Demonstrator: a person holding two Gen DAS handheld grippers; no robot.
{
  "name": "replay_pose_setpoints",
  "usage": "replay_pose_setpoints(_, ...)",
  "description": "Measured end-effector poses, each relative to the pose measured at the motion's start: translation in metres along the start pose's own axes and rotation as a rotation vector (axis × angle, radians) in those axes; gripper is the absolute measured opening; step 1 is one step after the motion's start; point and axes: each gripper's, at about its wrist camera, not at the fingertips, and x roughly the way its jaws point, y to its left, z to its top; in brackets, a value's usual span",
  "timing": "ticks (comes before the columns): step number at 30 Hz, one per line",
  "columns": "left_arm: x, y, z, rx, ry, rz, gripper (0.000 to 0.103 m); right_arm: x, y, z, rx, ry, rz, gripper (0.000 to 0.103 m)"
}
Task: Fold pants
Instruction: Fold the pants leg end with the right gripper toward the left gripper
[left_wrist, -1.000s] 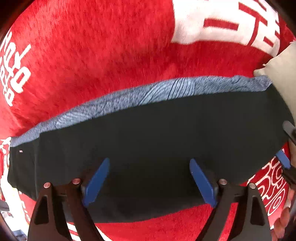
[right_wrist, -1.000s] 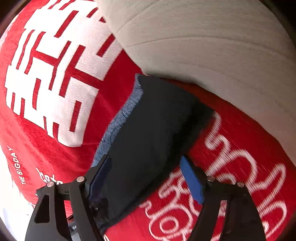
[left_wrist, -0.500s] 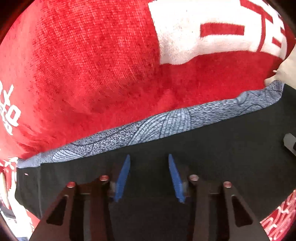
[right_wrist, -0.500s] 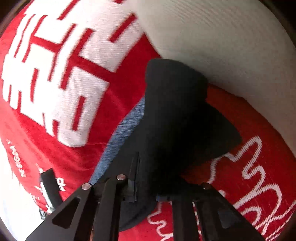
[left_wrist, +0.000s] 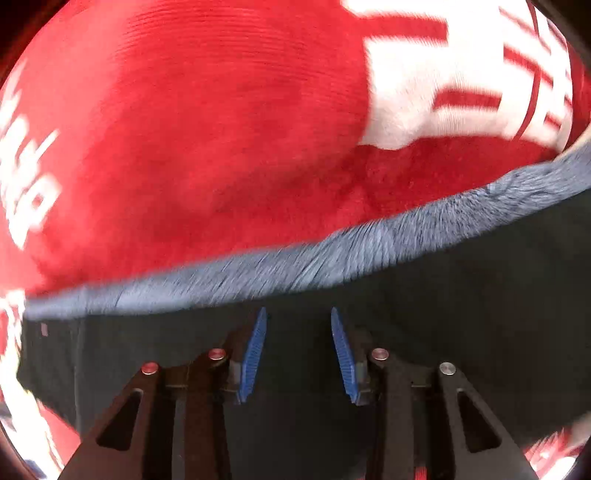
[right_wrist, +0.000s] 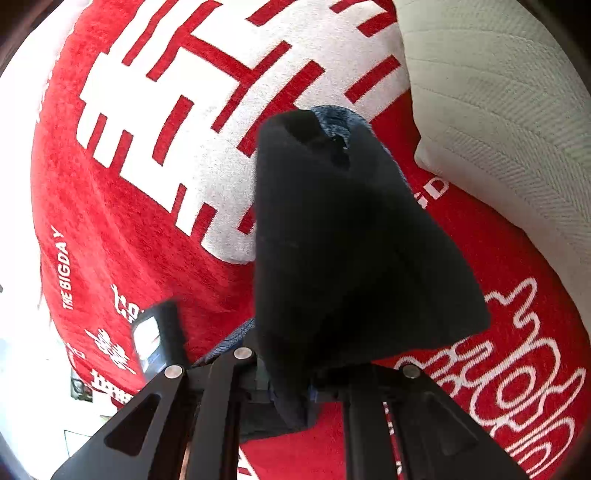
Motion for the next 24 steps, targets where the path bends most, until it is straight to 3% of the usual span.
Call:
replay_pose_setpoints(2, -0.012, 0.010, -0.020, -0.024, 0.003, -0.036, 0.040, -0.005, 0.005, -0.001, -0.012, 0.005, -0.003, 0.013)
replay_pose_setpoints(5, 0.006, -0.003, -0.052, 0.071, 0.069, -0.059, 0.040, -0.005, 0.026, -0.007, -0.059, 0.025, 0.003, 0.013)
replay_pose_setpoints(6, 0.001, -0.011, -0.062, 0.120, -0.029, -0.026, 0.039, -0.002, 0.032, -0.009, -0.071, 0.035, 0.006, 0.013)
replay_pose_setpoints(8, 0.000, -0.015, -0.066, 0.162, -0.048, -0.014, 0.039, 0.005, 0.055, -0.014, -0.118, 0.056, 0.010, 0.013)
replay_pose_setpoints(9, -0.001, -0.010, -0.064, 0.138, -0.028, -0.047, 0.039, 0.007, 0.067, -0.017, -0.148, 0.063, 0.010, 0.013)
replay_pose_setpoints(11, -0.007, 0.019, -0.062, 0.043, 0.022, -0.147, 0.039, 0.011, 0.089, -0.024, -0.197, 0.077, 0.011, 0.013)
replay_pose_setpoints(14, -0.031, 0.062, -0.064, -0.003, -0.014, -0.150, 0.039, 0.027, 0.136, -0.042, -0.312, 0.112, -0.008, 0.013)
replay_pose_setpoints(19, -0.065, 0.147, -0.108, -0.066, -0.025, -0.088, 0.039, 0.076, 0.204, -0.100, -0.527, 0.187, -0.125, 0.013)
replay_pose_setpoints(21, -0.060, 0.189, -0.120, -0.106, 0.014, -0.047, 0.050, 0.109, 0.228, -0.133, -0.638, 0.218, -0.210, 0.013)
replay_pose_setpoints(24, -0.047, 0.238, -0.141, -0.168, 0.064, 0.014, 0.050, 0.163, 0.248, -0.179, -0.763, 0.257, -0.336, 0.013)
